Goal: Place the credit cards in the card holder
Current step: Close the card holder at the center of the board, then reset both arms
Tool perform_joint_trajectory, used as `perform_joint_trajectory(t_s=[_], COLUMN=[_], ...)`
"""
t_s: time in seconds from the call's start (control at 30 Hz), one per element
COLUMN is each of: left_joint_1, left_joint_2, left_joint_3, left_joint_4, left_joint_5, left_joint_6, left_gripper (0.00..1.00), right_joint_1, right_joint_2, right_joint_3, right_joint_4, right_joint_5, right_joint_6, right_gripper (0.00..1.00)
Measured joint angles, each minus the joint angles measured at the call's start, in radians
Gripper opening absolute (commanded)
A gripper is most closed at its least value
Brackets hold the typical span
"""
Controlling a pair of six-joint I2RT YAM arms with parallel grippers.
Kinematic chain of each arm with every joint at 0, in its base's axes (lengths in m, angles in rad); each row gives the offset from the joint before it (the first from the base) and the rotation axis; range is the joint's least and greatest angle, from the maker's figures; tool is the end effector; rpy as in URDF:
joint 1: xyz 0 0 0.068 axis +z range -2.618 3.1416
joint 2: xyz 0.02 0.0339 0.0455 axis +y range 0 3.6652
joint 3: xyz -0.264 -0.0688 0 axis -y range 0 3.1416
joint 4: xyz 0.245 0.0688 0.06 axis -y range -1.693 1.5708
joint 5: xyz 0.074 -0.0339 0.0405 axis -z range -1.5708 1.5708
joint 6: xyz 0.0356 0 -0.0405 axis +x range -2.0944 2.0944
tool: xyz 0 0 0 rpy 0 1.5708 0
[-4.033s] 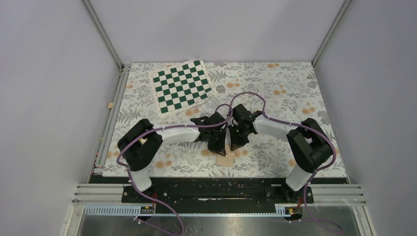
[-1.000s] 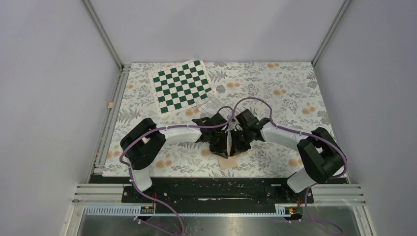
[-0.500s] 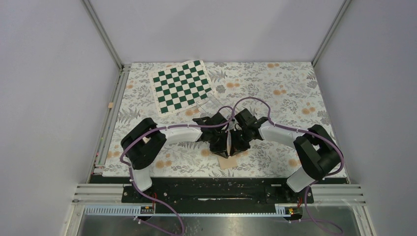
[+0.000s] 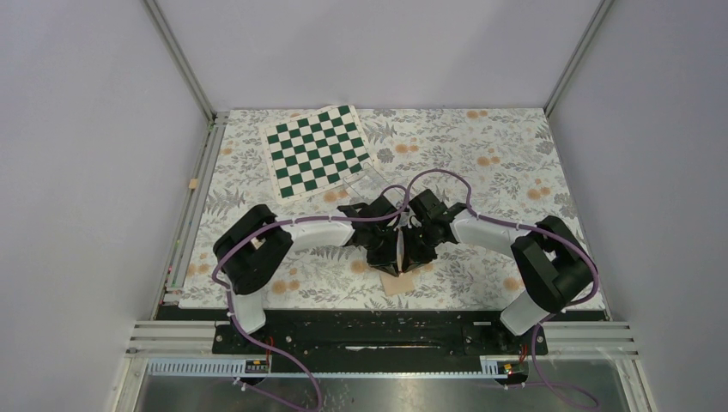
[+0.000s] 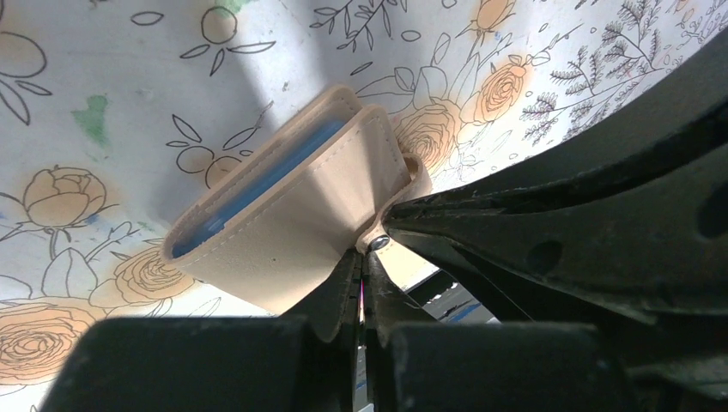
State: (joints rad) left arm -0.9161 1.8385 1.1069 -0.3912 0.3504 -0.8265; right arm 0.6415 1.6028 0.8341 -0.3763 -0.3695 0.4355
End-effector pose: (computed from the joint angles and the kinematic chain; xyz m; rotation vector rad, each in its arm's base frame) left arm 0.2088 -0.2920 0.1522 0.2549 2.9873 -0.8636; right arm 0.2251 0.1842 0.1525 -0.4094 2.8361 0.7768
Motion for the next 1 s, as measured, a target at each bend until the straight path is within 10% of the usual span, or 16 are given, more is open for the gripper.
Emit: perform_joint_trajectory(t_s=[0.33,0.4,0.73,1.0], left_joint_1=[0.006,0.007,0.110,0.398], left_joint_2=[0.015,0.007,-0.304,-0.526], left_joint_3=[0.010,0.002,-0.263,-0.404], left_joint_4=[0.000,0.011,0.270,0.458], left_joint_5=[0.027,0.026,0.029,0.146], left_joint_6=[-0.013,-0.013,-0.063,-0.079], left_gripper=[0.00,0.18,0.96,0.99], right_joint_1=[0.000,0.000,-0.011,-0.204], right_joint_2=[0.003,-0.003,-0.183,-0.359], right_joint_3=[0.004,0.004,0.004,-0.036], right_joint_4=[-0.012,-0.012,-0.031,-0.021], right_joint_5=[0.011,0.014,0.036,0.021], right_joint_6=[0.003,0.002,-0.010,-0.015], right_gripper=[0.00,0.02,0.64,0.99])
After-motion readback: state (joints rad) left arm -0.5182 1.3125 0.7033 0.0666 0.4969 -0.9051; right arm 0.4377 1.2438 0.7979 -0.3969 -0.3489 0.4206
